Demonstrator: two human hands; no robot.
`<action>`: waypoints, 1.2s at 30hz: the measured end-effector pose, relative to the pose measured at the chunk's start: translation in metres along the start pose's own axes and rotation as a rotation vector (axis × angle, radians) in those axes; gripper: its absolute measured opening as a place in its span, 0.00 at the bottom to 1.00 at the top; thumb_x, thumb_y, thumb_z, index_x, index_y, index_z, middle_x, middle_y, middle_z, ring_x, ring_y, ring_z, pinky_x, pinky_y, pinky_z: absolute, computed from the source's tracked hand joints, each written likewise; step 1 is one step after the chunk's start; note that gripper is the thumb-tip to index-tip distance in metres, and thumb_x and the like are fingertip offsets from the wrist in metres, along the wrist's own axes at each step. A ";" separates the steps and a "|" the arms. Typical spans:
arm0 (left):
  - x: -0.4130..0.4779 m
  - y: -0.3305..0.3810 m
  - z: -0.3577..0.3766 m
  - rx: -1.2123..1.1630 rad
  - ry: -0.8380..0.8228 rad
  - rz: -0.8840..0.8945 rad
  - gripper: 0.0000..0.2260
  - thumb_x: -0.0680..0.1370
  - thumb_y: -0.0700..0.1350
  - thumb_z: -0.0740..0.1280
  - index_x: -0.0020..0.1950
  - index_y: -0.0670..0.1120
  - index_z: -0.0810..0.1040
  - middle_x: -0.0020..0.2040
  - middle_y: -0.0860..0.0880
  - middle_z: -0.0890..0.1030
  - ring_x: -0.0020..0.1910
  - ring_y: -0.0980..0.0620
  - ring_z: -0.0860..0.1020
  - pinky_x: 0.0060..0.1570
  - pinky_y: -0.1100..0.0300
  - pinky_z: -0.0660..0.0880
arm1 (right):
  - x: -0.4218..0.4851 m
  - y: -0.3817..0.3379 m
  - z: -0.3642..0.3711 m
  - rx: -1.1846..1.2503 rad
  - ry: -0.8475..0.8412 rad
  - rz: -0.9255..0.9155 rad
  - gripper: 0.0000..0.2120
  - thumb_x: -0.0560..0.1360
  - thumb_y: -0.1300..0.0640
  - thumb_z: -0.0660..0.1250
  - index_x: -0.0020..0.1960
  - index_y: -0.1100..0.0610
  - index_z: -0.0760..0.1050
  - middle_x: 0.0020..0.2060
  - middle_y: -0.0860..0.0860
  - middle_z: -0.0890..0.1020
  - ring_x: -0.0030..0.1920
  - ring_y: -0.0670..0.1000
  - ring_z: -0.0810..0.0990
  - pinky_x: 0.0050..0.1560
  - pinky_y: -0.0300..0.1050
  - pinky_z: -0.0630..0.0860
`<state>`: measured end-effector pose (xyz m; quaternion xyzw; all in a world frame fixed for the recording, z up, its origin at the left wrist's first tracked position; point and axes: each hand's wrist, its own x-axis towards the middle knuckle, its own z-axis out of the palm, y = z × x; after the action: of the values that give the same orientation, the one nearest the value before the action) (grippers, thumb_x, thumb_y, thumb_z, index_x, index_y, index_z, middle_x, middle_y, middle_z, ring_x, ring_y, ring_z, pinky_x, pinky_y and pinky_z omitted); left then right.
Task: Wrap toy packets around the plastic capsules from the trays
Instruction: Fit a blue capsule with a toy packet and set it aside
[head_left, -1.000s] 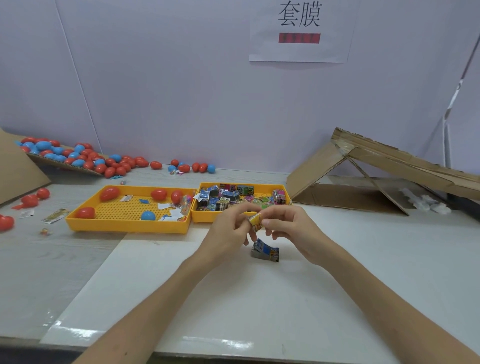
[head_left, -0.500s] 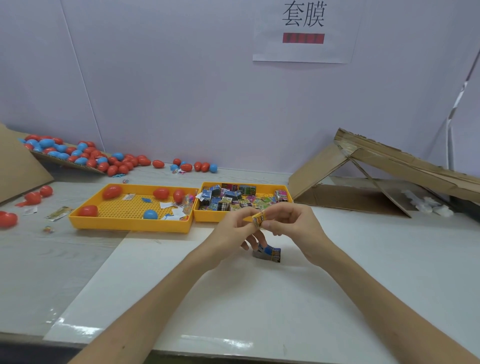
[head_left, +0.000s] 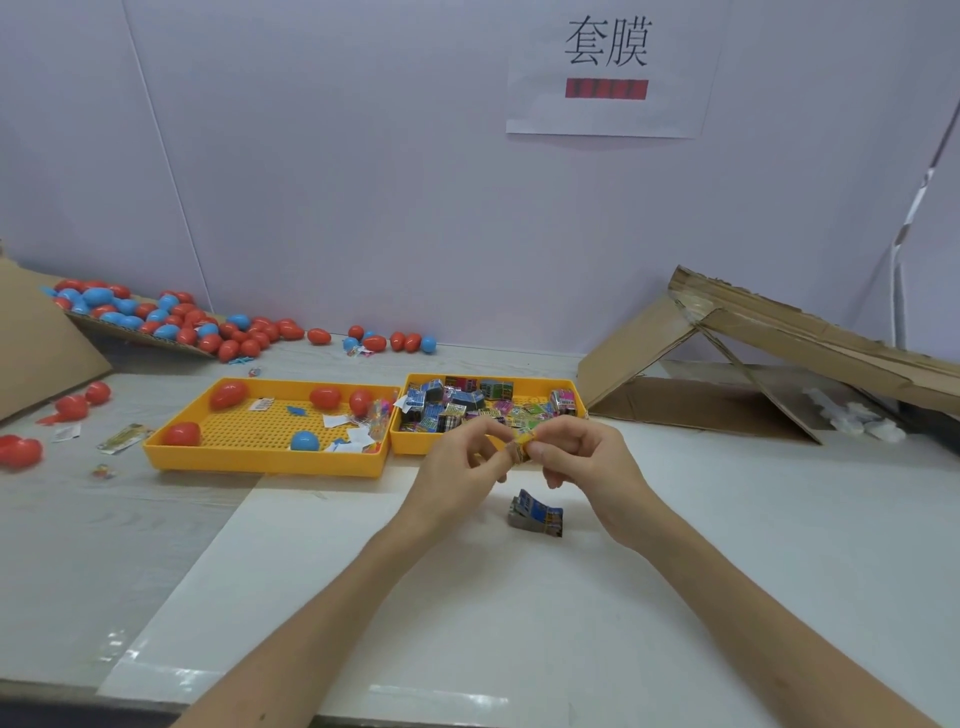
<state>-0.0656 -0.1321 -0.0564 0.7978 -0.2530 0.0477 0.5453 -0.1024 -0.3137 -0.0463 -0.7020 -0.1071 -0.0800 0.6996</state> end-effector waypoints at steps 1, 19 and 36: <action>0.000 0.000 0.000 -0.017 -0.012 -0.006 0.04 0.79 0.52 0.70 0.52 0.54 0.80 0.35 0.50 0.82 0.32 0.57 0.76 0.34 0.58 0.75 | 0.000 0.000 -0.001 0.022 -0.005 0.012 0.04 0.75 0.64 0.72 0.49 0.59 0.84 0.36 0.55 0.84 0.30 0.50 0.75 0.35 0.41 0.75; 0.001 0.008 -0.013 -0.155 -0.064 -0.128 0.03 0.80 0.41 0.69 0.48 0.48 0.81 0.33 0.54 0.82 0.31 0.61 0.76 0.33 0.69 0.72 | 0.000 -0.005 -0.006 0.188 -0.135 0.123 0.20 0.72 0.75 0.67 0.53 0.55 0.87 0.44 0.59 0.86 0.29 0.51 0.74 0.35 0.41 0.77; -0.001 -0.030 -0.123 0.700 0.489 -0.757 0.14 0.75 0.42 0.68 0.60 0.54 0.78 0.65 0.45 0.76 0.68 0.40 0.68 0.68 0.46 0.59 | 0.006 -0.010 -0.014 0.230 -0.015 0.141 0.20 0.66 0.68 0.67 0.52 0.53 0.87 0.40 0.52 0.85 0.27 0.50 0.72 0.32 0.39 0.73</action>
<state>-0.0282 -0.0134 -0.0332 0.9317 0.2148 0.1131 0.2701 -0.0990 -0.3274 -0.0350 -0.6236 -0.0712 -0.0128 0.7784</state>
